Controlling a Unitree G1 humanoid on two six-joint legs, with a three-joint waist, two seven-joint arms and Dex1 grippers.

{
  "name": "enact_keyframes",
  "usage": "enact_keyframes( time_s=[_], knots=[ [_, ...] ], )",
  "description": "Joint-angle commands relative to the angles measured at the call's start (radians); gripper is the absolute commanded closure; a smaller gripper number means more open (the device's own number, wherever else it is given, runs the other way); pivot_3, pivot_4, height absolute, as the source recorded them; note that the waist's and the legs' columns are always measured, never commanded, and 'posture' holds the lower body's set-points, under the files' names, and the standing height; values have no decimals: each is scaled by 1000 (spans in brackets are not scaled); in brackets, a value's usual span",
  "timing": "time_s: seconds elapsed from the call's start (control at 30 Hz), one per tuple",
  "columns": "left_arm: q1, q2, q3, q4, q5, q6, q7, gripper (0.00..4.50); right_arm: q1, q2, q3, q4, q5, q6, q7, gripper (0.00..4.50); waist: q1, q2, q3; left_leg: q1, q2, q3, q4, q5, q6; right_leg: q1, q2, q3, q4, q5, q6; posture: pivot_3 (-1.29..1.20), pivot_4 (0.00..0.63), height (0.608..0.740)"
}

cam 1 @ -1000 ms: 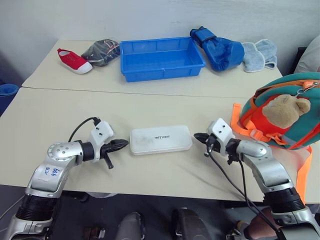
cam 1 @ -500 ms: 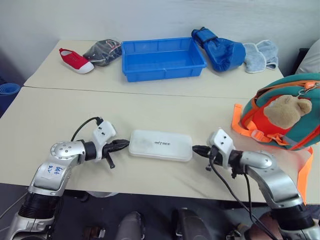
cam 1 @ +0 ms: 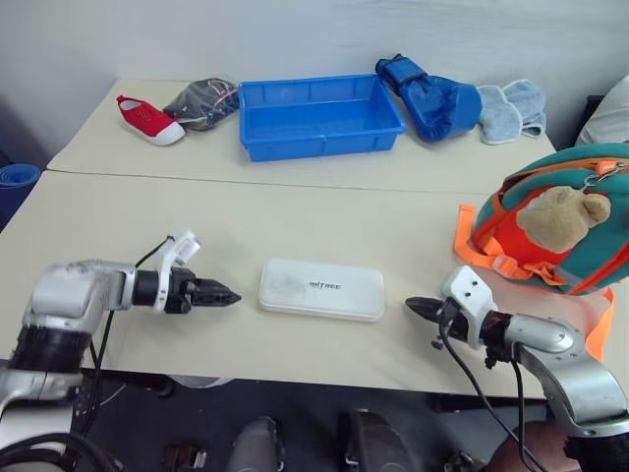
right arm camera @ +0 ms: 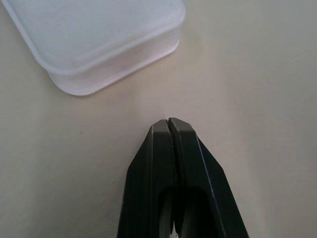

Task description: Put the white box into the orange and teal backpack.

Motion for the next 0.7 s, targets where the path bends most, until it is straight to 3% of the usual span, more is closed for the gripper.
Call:
enact_keyframes(
  time_s=[0.03,0.07,0.2,0.37,0.7],
  knots=[
    [-110,-24,-113,128,3,94,-60,311,-24,-40,50,11,-55,-79,25,4500,0,0,0,0,0,0,0,0,0,0,0,0,0,0,0,0,150,740],
    [-149,-50,-128,183,12,113,-54,35,-33,-45,71,32,-75,-104,30,4500,1,0,0,0,-1,1,0,0,0,0,0,1,0,0,1,0,150,740],
    [-242,-159,-140,324,38,123,-15,14,-96,-22,123,106,-104,-152,30,4500,6,0,0,0,-1,1,2,0,0,1,-1,1,0,-1,1,0,150,740],
    [-243,-206,-215,289,26,149,-60,14,-150,-15,173,181,-138,-210,48,4500,5,0,0,0,-1,1,3,0,0,1,-1,1,1,-1,2,0,150,740],
    [-281,-354,-56,362,-28,286,31,14,-196,29,197,243,-136,-277,78,4500,11,0,-1,3,-1,0,6,0,0,5,-2,1,2,-1,3,0,150,740]
  ],
)
